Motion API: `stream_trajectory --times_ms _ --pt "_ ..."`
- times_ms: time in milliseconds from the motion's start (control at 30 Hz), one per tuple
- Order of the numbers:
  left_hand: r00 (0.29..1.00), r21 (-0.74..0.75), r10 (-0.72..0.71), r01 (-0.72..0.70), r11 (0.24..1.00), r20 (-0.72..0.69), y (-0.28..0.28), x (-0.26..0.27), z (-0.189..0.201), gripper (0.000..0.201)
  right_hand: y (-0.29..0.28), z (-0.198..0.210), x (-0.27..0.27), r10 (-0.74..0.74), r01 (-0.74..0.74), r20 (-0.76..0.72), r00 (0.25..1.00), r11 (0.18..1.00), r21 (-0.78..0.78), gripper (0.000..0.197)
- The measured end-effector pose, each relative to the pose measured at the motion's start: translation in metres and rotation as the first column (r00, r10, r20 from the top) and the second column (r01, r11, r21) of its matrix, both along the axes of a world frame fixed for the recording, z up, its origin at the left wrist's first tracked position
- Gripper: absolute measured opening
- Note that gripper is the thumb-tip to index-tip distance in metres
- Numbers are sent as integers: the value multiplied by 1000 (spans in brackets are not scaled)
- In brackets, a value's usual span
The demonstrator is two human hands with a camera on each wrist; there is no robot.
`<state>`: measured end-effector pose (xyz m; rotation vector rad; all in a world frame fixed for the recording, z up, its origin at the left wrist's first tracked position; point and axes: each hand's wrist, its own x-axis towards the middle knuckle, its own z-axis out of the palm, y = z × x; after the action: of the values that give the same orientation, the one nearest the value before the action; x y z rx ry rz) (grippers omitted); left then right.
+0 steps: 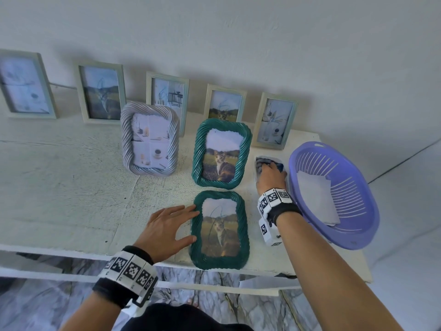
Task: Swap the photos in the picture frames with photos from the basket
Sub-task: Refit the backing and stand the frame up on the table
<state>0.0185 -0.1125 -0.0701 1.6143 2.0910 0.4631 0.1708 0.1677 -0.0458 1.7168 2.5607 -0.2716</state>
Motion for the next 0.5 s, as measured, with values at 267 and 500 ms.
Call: stream_trajectory --times_ms 267,500 --pt "998 -62 -36 33 998 -45 0 0 7 82 -76 35 40 151 -141 -388 909 989 53 45" --pt "991 -149 -122 114 982 -48 8 -3 23 86 -138 21 50 443 -433 -198 874 896 93 49"
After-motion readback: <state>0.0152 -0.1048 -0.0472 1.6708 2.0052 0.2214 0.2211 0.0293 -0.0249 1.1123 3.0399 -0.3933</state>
